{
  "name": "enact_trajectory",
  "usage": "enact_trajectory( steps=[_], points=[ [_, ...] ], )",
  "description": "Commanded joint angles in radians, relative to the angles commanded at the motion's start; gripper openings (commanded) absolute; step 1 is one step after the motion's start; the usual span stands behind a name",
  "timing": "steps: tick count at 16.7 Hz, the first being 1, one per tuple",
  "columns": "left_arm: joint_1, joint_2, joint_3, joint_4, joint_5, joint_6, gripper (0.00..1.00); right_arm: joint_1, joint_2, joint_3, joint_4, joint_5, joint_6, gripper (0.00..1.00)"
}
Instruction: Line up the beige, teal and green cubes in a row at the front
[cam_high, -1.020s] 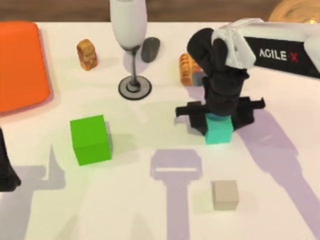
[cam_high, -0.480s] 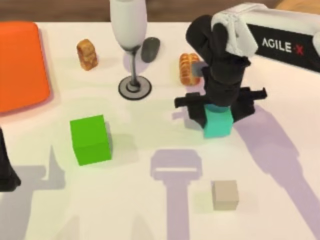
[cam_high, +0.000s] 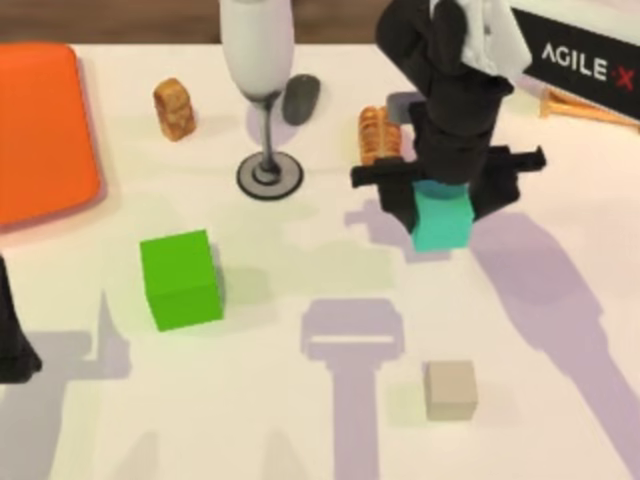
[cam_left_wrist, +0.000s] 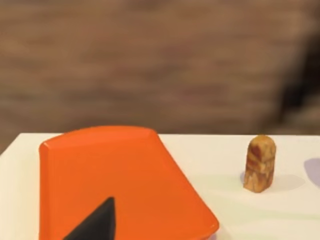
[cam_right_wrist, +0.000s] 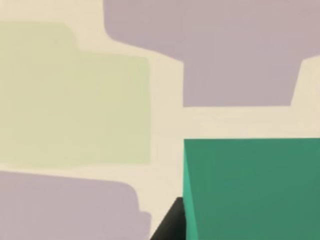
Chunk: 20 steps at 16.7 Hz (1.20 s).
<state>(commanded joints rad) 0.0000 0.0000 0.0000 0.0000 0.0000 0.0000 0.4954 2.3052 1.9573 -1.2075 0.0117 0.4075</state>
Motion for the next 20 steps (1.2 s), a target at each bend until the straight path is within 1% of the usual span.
enact_trajectory(
  steps=[2,4,11,13,15,20],
  points=[
    [0.0,0.0,0.0,0.0,0.0,0.0,1.0,0.014,-0.011,-0.014,0.003,0.0,0.015,0.0],
    [0.0,0.0,0.0,0.0,0.0,0.0,1.0,0.06,-0.049,-0.061,0.015,0.001,0.07,0.0],
    [0.0,0.0,0.0,0.0,0.0,0.0,1.0,0.302,-0.26,-0.345,0.074,0.003,0.394,0.0],
    [0.0,0.0,0.0,0.0,0.0,0.0,1.0,0.348,-0.305,-0.399,0.089,0.004,0.45,0.0],
    [0.0,0.0,0.0,0.0,0.0,0.0,1.0,0.361,-0.318,-0.413,0.093,0.004,0.464,0.0],
    [0.0,0.0,0.0,0.0,0.0,0.0,1.0,0.358,-0.31,-0.422,0.108,0.003,0.462,0.0]
  ],
)
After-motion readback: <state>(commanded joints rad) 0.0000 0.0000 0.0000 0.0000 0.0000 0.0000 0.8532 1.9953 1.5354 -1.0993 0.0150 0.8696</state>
